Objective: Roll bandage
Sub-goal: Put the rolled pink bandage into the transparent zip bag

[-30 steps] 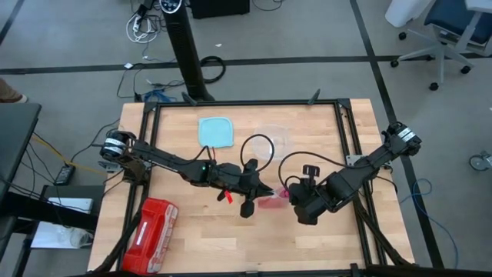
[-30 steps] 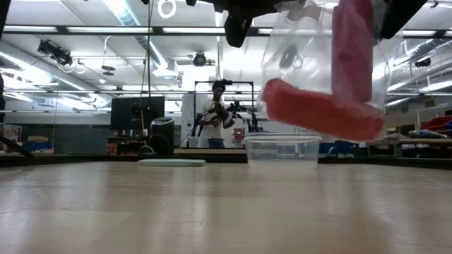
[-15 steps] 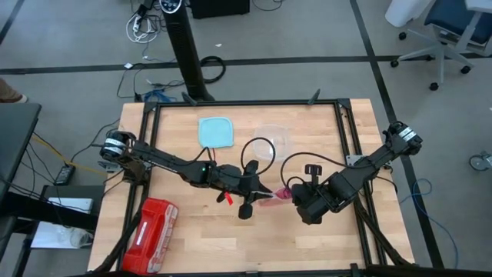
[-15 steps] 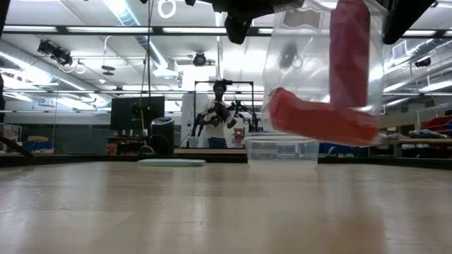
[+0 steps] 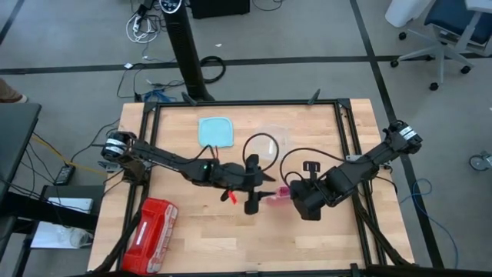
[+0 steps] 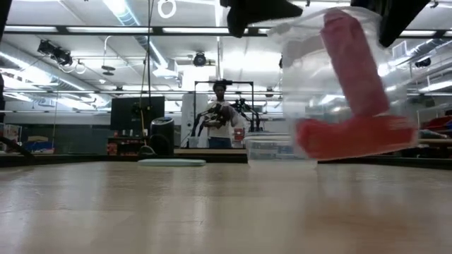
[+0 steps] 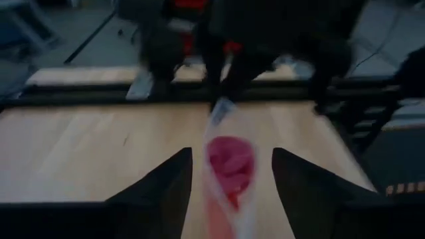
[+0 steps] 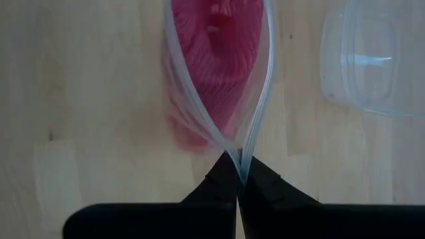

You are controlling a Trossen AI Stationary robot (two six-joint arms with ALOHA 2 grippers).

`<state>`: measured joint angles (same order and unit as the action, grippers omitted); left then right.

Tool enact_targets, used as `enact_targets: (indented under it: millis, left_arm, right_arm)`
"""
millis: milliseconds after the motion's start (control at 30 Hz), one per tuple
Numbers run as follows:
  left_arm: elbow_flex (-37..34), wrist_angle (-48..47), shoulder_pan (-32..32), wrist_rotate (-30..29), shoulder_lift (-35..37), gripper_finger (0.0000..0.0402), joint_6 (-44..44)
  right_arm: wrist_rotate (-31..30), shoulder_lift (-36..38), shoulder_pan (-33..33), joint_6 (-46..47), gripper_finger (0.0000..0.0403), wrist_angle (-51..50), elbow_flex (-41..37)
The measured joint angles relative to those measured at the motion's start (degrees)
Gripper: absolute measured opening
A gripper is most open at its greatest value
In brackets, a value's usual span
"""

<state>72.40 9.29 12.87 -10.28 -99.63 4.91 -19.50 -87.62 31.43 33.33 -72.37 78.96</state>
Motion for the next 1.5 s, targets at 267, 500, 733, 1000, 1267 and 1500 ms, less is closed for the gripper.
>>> enact_targets:
  millis: [267,500,733,1000,1267,1500]
  left_arm:
    - [6.0,-10.2,-0.8,-0.6,-0.1,0.0213,-0.3]
    - [6.2,-13.1,-2.1,-0.9,-0.1,0.0213,1.1]
    - [6.2,-15.2,-4.2,2.7,-0.1,0.0214,6.3]
    - [6.2,-20.4,-4.6,3.1,-0.1,0.0214,5.9]
    - [6.2,-29.7,-4.6,3.0,-0.1,0.0214,5.9]
    - [6.2,-35.6,-4.6,4.2,-0.1,0.0214,6.8]
  right_arm:
    - [2.6,-0.3,-2.9,-6.6,0.0001,3.7,0.0]
    - [2.7,-0.3,-5.1,-12.0,0.0000,6.0,0.0]
    - [1.2,-0.3,-7.9,-17.5,0.0000,9.0,0.0]
    - [1.3,-0.4,-10.3,-23.2,0.0000,13.5,0.0]
    - [-0.7,-0.4,-11.4,-24.6,0.0000,13.5,0.0]
    - [-1.7,-0.4,-11.3,-25.0,0.0000,13.3,1.0]
